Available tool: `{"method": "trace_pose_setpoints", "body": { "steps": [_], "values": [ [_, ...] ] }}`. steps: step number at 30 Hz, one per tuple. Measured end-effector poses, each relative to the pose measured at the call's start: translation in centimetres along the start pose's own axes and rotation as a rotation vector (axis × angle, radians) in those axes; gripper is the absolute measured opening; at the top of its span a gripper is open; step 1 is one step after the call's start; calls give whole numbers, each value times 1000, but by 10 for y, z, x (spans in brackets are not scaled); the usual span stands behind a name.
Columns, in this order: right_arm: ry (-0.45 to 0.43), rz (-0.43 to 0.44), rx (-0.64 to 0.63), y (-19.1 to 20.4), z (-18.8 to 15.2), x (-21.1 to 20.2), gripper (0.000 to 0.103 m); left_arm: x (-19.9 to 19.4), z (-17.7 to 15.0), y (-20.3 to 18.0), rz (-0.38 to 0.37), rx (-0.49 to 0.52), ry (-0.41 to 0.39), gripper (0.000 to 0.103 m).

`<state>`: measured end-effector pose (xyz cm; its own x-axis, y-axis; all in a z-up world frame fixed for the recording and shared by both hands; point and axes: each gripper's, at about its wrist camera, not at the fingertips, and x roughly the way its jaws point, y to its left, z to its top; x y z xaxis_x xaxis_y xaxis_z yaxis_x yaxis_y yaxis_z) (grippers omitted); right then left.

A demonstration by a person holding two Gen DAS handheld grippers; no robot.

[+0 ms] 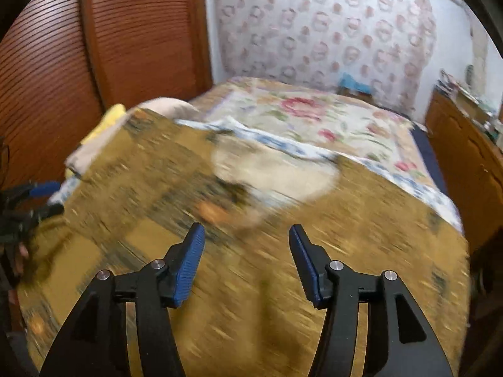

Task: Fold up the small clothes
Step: 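Move the right tool to the shirt's opposite side edge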

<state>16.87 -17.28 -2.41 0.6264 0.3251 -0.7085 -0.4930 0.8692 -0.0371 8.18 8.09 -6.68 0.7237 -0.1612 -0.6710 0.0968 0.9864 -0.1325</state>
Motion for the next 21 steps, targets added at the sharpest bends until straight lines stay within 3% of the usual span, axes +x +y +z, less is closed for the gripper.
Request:
{"method": "trace_pose_setpoints", "body": {
  "steps": [14,21],
  "values": [
    [46,-198,166,-145,-92,-66,57,39,12,-31,-6,92,127,68],
    [85,-223,238,-181,-126,-74,57,42,11,-32,-1,109,141,68]
  ]
}}
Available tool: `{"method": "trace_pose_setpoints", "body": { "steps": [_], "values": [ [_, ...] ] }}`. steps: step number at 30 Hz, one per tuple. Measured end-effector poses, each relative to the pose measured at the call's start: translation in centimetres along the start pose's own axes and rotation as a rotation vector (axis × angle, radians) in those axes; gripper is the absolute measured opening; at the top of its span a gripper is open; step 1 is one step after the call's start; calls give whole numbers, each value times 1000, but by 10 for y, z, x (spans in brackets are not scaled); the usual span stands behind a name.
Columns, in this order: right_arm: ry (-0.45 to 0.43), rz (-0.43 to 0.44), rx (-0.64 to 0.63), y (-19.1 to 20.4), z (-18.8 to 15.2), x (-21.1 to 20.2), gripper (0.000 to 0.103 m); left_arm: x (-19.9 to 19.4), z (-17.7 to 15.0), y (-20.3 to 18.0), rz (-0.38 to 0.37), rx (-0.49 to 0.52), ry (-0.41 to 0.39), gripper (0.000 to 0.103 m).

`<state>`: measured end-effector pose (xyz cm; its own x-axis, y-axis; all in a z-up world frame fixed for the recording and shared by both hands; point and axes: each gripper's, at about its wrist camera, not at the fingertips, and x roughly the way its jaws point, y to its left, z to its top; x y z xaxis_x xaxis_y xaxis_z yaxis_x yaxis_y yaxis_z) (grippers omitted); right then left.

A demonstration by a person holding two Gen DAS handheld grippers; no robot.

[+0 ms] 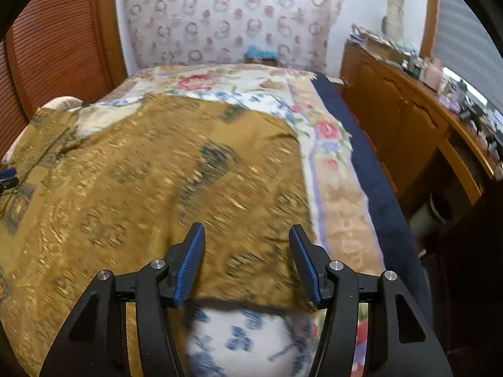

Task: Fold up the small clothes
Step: 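Move the right tool to the shirt's opposite side edge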

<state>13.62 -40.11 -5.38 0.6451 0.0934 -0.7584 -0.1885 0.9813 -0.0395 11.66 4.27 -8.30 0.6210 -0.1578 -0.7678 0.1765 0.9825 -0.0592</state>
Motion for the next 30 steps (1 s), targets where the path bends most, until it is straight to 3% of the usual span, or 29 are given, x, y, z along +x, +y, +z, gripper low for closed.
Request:
{"method": "trace_pose_setpoints", "body": {
  "steps": [10,20,25,27,30],
  "values": [
    [31,10,63,-25,-15,0,57,8,4,-10,0,43,19,79],
    [49,110,143,-41,-22,3,57,8,6,-11,-11,46,23,83],
    [48,135,134,-39,-24,0,46,8,6,-10,-14,47,23,83],
    [41,111,108,-35,-23,-2,42,8,6,-10,-16,48,24,84],
    [32,51,60,-29,-22,-6,29,9,7,-10,-16,51,25,85]
  ]
}}
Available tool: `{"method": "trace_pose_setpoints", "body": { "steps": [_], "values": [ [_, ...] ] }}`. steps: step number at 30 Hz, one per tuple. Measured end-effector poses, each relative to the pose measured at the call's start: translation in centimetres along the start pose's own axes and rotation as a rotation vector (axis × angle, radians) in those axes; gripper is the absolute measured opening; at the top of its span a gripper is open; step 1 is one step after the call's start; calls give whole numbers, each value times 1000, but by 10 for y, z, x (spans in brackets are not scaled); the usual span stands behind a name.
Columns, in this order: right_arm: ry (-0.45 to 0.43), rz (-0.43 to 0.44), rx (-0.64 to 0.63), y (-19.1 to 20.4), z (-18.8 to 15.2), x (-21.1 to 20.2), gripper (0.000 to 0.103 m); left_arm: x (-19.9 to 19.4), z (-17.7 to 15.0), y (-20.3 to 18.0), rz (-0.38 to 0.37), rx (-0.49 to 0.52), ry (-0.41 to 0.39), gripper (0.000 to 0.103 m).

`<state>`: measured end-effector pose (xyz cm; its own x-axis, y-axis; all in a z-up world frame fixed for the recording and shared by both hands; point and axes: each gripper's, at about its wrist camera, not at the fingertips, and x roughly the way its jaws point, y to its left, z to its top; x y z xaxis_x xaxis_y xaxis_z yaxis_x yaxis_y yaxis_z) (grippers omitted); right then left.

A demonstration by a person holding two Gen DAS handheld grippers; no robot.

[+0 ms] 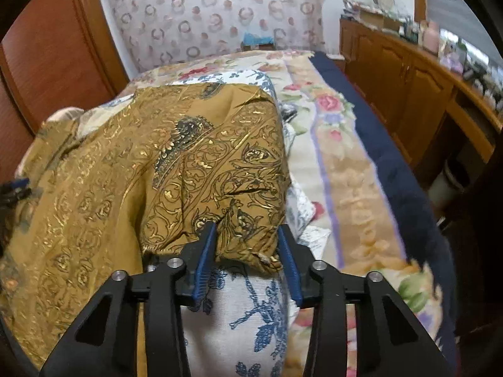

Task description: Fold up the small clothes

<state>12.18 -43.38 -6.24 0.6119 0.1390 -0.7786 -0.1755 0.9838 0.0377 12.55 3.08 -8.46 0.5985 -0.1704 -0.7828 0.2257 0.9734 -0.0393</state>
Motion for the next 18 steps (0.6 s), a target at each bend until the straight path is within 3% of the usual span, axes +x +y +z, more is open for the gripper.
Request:
{"method": "trace_pose_setpoints", "body": {
  "steps": [2,5,12,18],
  "values": [
    [-4,-36,-32,4,1,-2,16,1,1,0,0,2,1,85],
    [-24,-58,-64,8,5,-6,8,1,1,0,-1,4,2,86],
    [-166,-64,-112,28,34,-32,7,1,2,-2,-6,10,5,89],
    [-237,28,-220,81,58,-44,7,1,2,-2,-7,10,4,90]
  ]
}}
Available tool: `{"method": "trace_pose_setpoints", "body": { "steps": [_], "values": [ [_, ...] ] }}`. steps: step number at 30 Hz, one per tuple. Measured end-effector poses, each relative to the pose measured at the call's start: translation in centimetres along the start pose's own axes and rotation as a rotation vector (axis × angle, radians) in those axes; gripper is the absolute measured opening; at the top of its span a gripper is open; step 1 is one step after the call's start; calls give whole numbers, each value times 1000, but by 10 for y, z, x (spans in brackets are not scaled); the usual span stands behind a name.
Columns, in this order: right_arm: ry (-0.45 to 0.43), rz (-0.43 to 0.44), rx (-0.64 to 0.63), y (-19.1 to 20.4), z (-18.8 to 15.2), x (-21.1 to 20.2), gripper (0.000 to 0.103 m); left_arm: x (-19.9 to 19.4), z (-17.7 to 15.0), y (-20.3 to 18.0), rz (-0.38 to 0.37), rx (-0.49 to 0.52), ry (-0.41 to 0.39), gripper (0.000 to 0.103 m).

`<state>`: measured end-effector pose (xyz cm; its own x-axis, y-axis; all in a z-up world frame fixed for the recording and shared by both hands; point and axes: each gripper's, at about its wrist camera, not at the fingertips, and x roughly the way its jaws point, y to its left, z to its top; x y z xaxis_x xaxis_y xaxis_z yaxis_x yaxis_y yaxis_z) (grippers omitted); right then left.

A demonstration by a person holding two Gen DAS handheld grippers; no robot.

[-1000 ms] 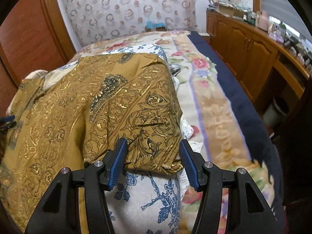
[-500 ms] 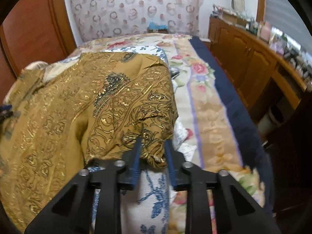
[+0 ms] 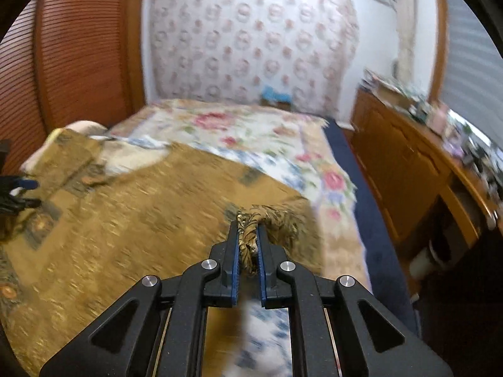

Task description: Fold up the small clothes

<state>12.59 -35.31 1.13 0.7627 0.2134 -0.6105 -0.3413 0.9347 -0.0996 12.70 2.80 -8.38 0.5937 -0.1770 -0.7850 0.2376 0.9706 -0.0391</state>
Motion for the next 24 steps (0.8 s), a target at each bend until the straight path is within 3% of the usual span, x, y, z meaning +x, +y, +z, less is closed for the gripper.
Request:
{"method": "trace_pose_setpoints", "body": {
  "steps": [6,12,16,19,24],
  "values": [
    [34,130,-68,55,1,20,7,0,1,-2,11,1,-1,90],
    [124,166,-75,79,-22,45,7,0,1,-3,22,-2,0,91],
    [138,177,-62,79,-27,43,25,0,1,-2,22,-2,0,92],
    [105,178,-38,69,-23,33,46,0,1,-2,23,-2,0,92],
    [81,136,20,43,-13,31,47,-3,-1,2,33,-4,-7,92]
  ]
}}
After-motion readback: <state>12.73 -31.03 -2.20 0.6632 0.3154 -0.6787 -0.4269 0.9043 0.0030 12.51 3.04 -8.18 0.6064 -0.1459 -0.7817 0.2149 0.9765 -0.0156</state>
